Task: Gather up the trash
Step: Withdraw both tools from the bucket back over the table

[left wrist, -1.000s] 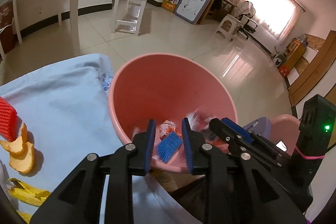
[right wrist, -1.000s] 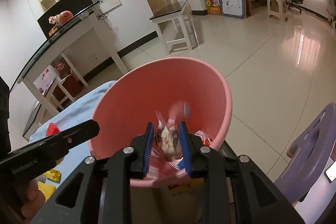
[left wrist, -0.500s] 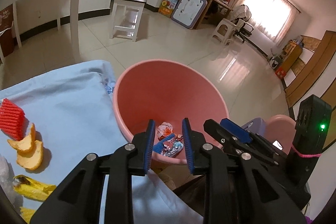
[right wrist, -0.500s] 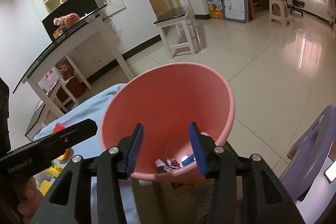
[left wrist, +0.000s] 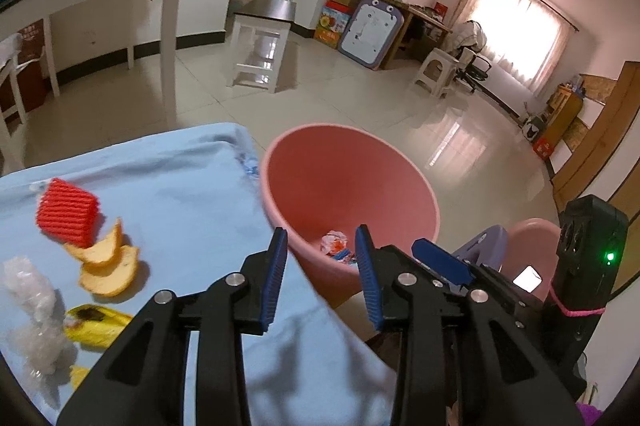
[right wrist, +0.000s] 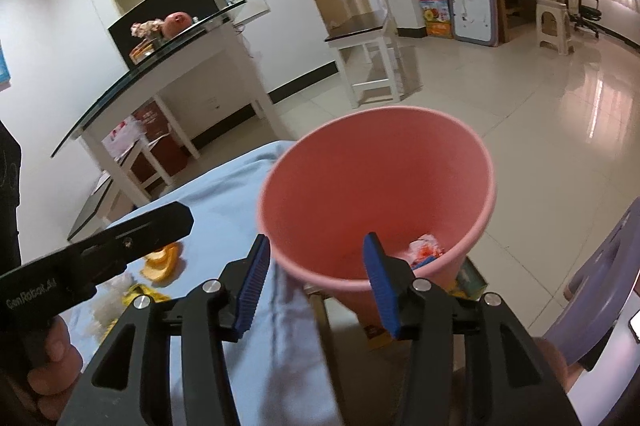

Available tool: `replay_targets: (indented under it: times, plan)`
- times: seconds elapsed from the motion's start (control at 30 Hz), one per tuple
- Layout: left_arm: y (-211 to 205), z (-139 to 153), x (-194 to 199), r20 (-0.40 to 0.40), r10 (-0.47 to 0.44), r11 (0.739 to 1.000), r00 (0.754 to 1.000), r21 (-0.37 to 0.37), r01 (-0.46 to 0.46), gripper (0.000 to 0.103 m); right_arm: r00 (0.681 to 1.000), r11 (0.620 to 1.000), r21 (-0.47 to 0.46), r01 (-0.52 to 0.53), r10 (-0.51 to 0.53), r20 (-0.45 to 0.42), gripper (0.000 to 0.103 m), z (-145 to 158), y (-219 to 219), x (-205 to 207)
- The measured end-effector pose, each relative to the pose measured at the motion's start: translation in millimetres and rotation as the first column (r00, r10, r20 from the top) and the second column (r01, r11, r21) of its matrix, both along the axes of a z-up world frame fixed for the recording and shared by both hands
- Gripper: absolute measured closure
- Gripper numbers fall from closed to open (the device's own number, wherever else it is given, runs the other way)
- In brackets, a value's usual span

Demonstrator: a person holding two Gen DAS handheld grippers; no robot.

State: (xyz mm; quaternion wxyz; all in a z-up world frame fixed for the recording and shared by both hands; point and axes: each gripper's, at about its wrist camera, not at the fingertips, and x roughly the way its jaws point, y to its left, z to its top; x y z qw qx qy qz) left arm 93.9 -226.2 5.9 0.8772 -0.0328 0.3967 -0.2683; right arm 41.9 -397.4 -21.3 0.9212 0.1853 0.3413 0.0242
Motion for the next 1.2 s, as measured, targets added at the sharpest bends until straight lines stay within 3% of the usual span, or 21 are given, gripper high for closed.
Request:
replay_targets:
  times: [0.47, 0.7, 1.03, 1.2]
  plan:
    - [60.3, 3.6, -22.8, 0.042, 0.128, 0.991, 0.991, 0.039, -0.129, 0.068, 0.996, 0.996, 0.016, -0.083, 0.082, 0.028, 0.049, 8.9, 41.6, -23.3]
    - [98.9, 8.3, -38.6, 0.091, 0.205, 0.975, 0.974, 0.064, -0.211, 0.068, 0.991, 0.992, 0.004, -0.126, 0.126, 0.036, 0.049, 13.0, 61.6, -28.4]
    - [182.0, 8.9, -65.8, 0.139, 0.367, 0.918, 0.92, 0.103, -0.382, 0.068, 0.979, 0.98, -0.015, -0.198, 0.198, 0.055, 0.049, 16.6, 89.2, -35.2]
    - [216.8, -3.2, -78.4, 0.114, 0.424, 0.89, 0.899, 0.131, -0.436, 0.068, 0.964, 0.964, -0.015, -0.264, 0.264, 0.02, 0.049, 8.7, 109.9, -31.8]
